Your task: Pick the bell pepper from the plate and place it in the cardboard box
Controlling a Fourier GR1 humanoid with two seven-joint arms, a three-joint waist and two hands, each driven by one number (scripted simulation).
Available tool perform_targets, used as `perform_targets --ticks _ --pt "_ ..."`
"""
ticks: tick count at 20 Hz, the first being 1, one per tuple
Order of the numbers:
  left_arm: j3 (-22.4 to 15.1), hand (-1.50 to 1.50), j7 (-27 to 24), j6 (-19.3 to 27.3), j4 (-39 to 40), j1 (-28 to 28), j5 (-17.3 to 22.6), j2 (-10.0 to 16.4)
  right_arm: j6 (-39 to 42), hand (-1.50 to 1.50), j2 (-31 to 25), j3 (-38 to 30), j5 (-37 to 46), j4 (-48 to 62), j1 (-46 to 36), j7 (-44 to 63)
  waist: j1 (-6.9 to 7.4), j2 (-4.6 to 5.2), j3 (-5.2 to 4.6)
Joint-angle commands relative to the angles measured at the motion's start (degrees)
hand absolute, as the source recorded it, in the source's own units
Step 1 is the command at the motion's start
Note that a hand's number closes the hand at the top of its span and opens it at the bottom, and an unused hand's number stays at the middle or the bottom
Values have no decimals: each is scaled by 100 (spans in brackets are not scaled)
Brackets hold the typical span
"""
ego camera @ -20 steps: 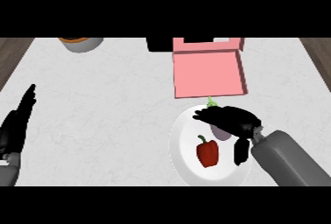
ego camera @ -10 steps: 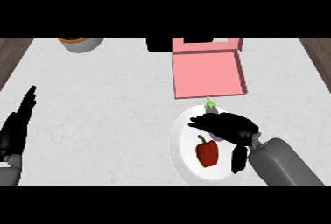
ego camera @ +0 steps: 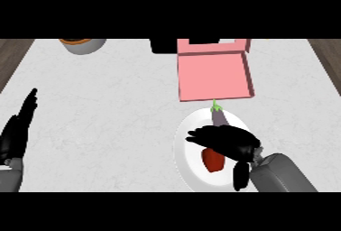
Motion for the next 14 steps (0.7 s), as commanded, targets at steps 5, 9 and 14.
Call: perform_targets --ticks 5,9,14 --pt "14 0 126 118 -54 -77 -343 -251 326 -150 82 84 524 -418 410 595 -15 -3 2" --pt "222 0 -90 -121 185 -147 -281 -109 -793 -150 502 233 1065 1304 -59 116 32 13 4" --pt "259 0 -109 -252 -441 481 -183 -146 -1797 150 648 246 1408 872 179 101 50 -3 5"
